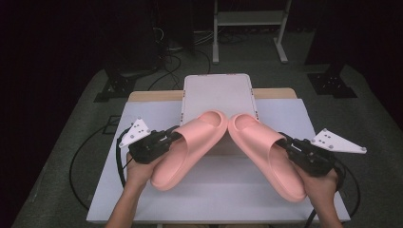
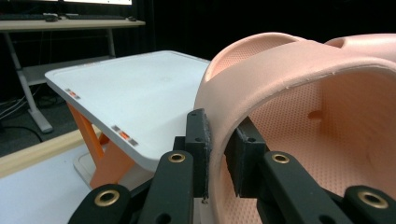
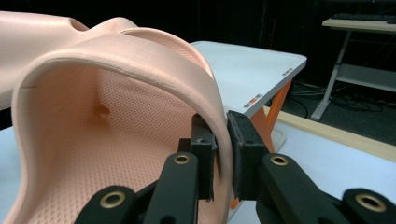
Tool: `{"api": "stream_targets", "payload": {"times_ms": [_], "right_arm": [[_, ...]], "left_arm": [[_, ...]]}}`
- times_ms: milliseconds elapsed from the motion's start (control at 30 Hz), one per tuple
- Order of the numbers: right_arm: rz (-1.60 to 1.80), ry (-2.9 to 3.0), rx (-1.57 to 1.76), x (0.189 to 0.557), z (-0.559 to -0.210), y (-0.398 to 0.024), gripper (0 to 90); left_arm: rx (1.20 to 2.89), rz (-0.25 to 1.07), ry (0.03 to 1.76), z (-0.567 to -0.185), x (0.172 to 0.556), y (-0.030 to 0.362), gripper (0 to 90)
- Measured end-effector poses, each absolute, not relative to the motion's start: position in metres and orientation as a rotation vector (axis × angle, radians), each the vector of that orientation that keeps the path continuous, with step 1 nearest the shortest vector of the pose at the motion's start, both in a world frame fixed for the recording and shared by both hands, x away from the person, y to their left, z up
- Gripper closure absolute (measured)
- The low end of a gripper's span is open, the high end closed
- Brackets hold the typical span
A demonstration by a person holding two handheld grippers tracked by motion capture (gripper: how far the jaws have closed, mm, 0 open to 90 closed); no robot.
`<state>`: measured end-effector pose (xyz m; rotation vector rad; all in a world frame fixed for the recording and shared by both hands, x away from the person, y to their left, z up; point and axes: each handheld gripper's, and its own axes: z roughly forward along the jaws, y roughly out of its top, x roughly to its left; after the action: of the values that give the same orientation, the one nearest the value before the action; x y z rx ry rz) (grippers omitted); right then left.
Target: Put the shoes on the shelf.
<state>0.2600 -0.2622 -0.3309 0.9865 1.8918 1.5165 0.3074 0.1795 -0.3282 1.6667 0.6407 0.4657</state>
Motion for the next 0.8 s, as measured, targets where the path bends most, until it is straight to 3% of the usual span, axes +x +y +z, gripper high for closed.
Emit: {"api": "stream_targets", "payload": {"times_ms": [800], "right_arm": [[1.522,1.876,1.027,0.306,-0.316,-0.255,80.9]], "left_arm": [[1.687,0.487,0.692,-0.314,0.351,0.180,79.1]]}}
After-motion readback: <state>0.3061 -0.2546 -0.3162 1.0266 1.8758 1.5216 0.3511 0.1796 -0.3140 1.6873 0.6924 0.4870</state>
